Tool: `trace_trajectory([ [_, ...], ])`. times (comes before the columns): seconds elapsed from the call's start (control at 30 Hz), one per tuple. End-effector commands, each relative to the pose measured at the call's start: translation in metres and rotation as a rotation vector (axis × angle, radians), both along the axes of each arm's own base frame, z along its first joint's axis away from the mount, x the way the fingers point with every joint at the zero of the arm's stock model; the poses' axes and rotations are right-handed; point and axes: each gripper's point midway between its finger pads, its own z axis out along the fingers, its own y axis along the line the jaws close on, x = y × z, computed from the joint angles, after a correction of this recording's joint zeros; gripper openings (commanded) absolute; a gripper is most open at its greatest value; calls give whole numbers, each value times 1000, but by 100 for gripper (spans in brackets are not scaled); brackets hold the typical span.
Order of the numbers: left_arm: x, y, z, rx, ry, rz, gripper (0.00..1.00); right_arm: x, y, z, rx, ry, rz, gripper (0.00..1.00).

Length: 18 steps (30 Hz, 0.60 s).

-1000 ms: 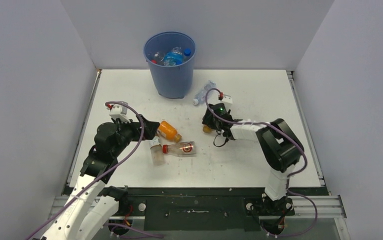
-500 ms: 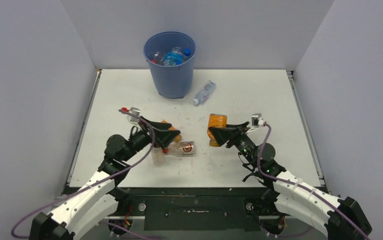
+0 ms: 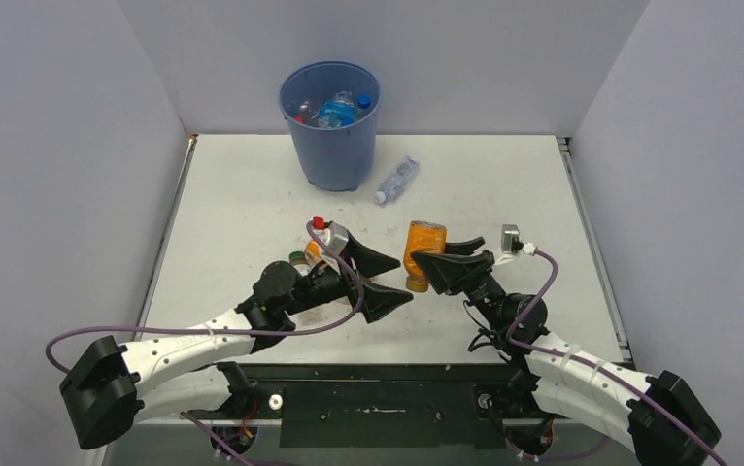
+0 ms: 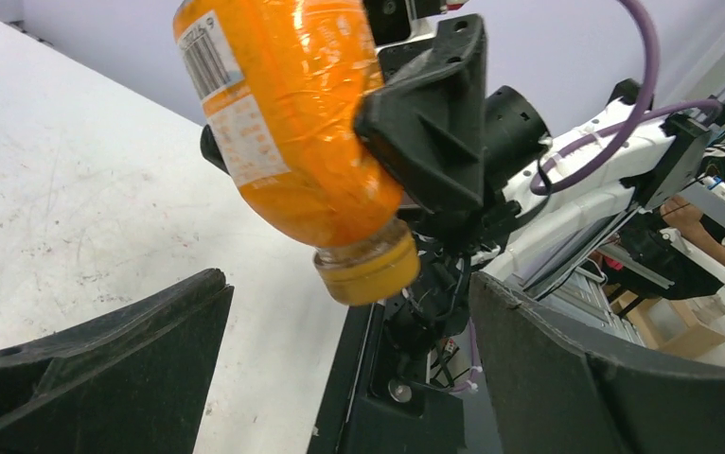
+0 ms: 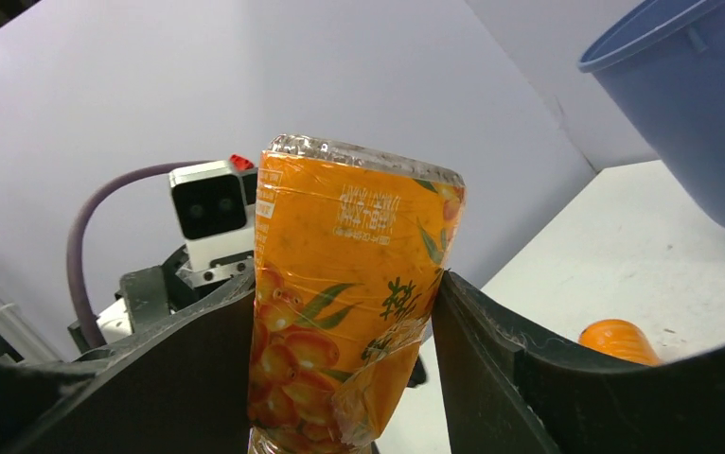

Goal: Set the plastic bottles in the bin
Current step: Pick up the plastic bottle at the center of the board.

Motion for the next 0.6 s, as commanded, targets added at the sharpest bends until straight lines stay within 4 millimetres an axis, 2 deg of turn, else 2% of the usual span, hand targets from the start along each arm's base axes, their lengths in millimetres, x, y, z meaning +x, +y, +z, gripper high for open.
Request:
trace_trajectory([
  [0.0,7,-11,35,-81,-56,4,96,-24,-3,38,126,-111,88,31],
  [0.2,9,-20,37,-90,-37,-13,98,-25,1,40,110,-120,95,30],
  [0.43,-3,-31,38,-106,-12,-114,68,-21,4,31,78,-106,74,30],
  [0.57,-9,-36,36,-96,-8,-151,43,-21,3,29,74,-102,68,30],
])
